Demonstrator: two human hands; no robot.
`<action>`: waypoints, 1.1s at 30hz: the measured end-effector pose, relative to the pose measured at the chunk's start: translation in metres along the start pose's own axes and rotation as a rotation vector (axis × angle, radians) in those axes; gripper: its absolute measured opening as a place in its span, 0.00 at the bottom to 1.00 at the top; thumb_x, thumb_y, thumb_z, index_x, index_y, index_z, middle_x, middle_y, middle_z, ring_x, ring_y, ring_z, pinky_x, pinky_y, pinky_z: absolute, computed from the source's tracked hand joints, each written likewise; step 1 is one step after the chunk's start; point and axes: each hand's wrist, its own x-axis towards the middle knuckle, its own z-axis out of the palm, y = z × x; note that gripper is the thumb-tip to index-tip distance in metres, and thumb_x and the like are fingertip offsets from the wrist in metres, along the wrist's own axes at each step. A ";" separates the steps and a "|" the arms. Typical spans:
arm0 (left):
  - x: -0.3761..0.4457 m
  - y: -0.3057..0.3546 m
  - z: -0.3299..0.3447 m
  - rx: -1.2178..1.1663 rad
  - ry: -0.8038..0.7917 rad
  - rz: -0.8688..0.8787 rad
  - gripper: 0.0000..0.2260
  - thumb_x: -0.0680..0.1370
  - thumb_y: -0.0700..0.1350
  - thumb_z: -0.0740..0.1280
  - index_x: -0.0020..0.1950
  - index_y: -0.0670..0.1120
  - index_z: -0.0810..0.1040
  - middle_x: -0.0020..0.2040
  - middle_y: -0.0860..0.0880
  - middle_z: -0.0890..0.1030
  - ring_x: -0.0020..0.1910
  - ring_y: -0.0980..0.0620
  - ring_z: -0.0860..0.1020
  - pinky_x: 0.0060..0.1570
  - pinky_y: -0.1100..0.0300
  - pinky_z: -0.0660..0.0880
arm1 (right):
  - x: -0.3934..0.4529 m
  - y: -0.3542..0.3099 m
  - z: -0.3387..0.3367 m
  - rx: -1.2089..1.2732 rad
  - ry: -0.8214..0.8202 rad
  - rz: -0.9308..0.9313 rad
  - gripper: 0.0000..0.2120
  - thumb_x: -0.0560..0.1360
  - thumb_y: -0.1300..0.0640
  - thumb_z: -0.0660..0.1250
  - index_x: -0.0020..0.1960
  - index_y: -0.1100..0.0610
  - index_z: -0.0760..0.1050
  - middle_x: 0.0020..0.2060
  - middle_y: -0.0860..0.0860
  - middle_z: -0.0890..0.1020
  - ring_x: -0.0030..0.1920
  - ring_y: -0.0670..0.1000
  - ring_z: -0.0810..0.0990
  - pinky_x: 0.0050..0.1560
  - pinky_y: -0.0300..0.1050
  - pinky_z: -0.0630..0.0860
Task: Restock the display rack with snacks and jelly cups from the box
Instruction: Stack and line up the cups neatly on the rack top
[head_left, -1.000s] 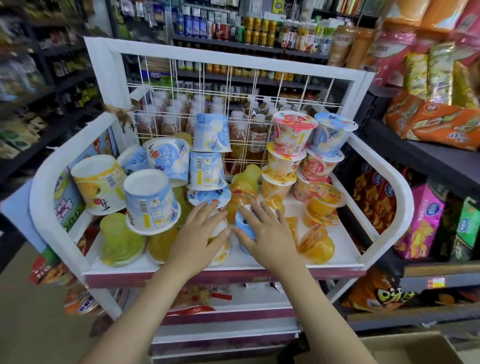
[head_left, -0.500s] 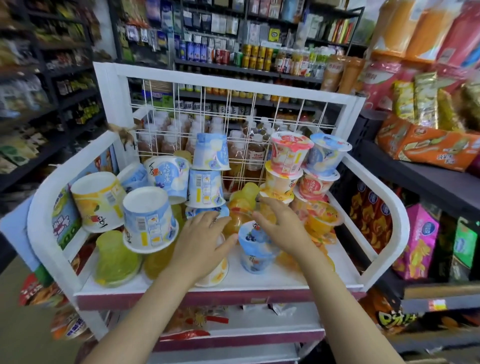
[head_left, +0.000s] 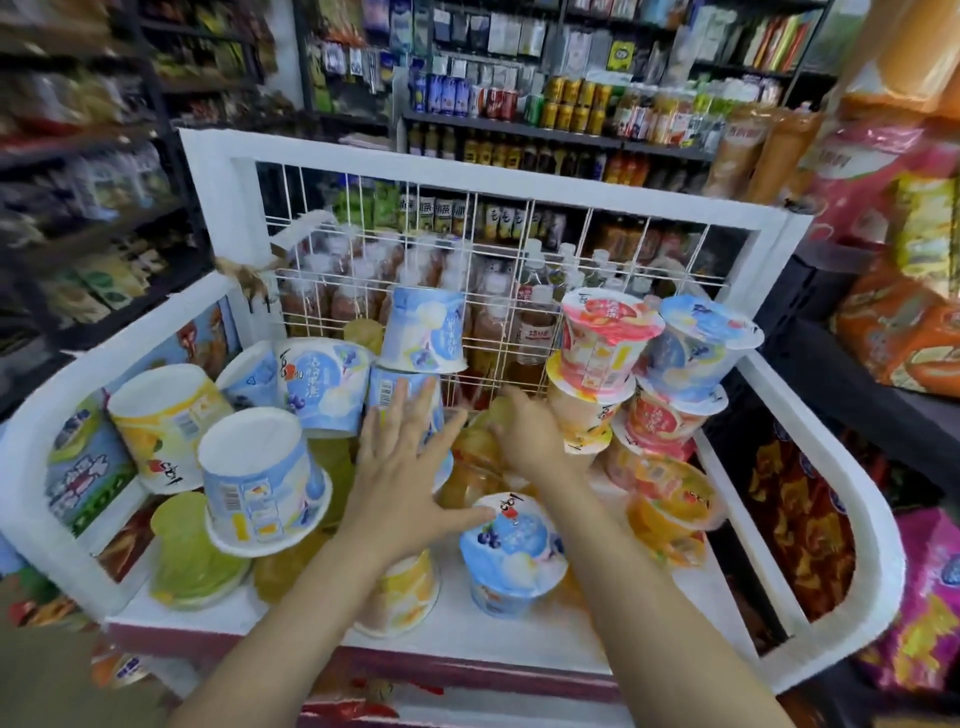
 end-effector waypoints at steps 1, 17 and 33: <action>0.000 0.000 0.002 0.011 0.000 0.007 0.49 0.65 0.81 0.55 0.81 0.56 0.55 0.81 0.49 0.39 0.79 0.44 0.35 0.74 0.42 0.38 | 0.001 -0.001 0.001 0.013 0.017 -0.009 0.27 0.77 0.56 0.69 0.74 0.56 0.66 0.61 0.62 0.78 0.62 0.61 0.76 0.58 0.49 0.71; 0.000 0.003 -0.004 0.018 -0.045 -0.026 0.53 0.64 0.81 0.52 0.82 0.52 0.50 0.80 0.50 0.34 0.77 0.46 0.29 0.76 0.40 0.38 | -0.045 -0.020 -0.015 0.166 0.273 -0.194 0.20 0.76 0.60 0.70 0.66 0.57 0.71 0.58 0.56 0.71 0.52 0.55 0.75 0.45 0.44 0.71; -0.006 0.011 -0.017 -0.206 -0.012 -0.012 0.51 0.65 0.82 0.48 0.81 0.54 0.53 0.82 0.49 0.48 0.80 0.49 0.41 0.76 0.48 0.42 | -0.124 -0.012 -0.047 0.723 0.562 -0.027 0.17 0.74 0.59 0.74 0.54 0.42 0.73 0.50 0.39 0.78 0.45 0.44 0.80 0.43 0.52 0.81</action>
